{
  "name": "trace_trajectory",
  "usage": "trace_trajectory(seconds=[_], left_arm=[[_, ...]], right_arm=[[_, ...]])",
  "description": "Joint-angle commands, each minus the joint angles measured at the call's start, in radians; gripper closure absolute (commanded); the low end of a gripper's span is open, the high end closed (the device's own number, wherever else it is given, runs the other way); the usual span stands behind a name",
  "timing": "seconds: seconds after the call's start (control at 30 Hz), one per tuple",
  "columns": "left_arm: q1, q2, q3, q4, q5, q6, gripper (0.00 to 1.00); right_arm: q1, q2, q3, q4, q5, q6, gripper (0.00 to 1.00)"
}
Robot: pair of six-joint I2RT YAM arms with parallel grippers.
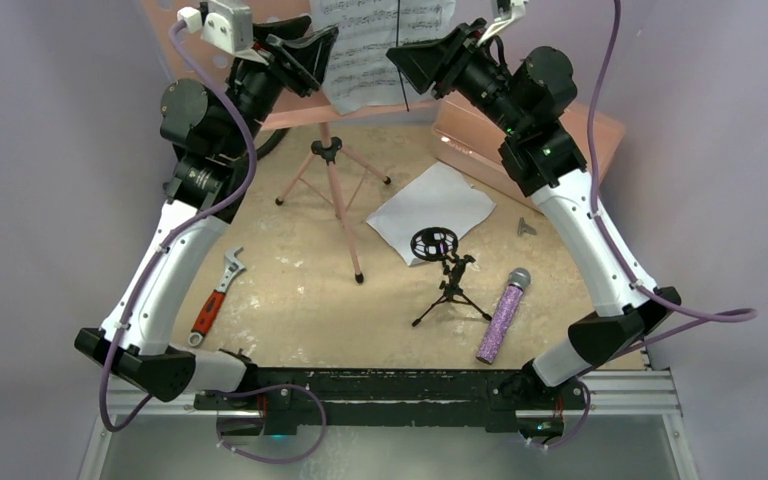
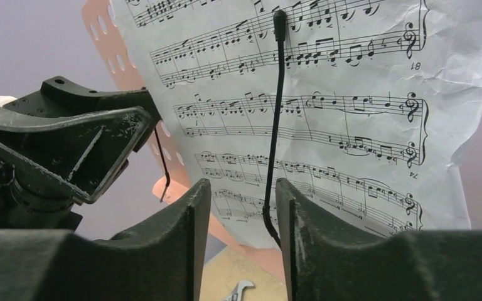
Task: Set up the instrument practice props
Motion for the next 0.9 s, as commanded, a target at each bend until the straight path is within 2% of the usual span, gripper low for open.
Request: trace_trajectory(seconds=[0.0, 0.2, 0.43, 0.53, 0.7, 0.87], left_arm=[[-0.004, -0.053, -0.019, 0.015, 0.021, 0.044, 0.51], [-0.003, -0.114, -0.102, 0.090, 0.052, 0.076, 0.31], [-0.004, -0.193, -0.211, 0.174, 0.156, 0.117, 0.19], [-0.004, -0.258, -0.337, 0.279, 0.195, 0.116, 0.12], [-0.004, -0.343, -0.465, 0.329, 0.300, 0.132, 0.09], [-0.004, -0.410, -0.518, 0.180, 0.390, 0.166, 0.05]], right_arm=[[0.004, -0.075, -0.022, 0.073, 0.002, -0.033, 0.51], [0.004, -0.124, -0.093, 0.096, -0.001, -0.069, 0.33], [0.003, -0.199, -0.199, 0.083, 0.008, -0.135, 0.12], [0.003, -0.242, -0.265, 0.075, 0.031, -0.167, 0.06], [0.003, -0.314, -0.400, 0.061, 0.068, -0.231, 0.02], [0.004, -0.360, -0.499, 0.023, 0.129, -0.271, 0.02]])
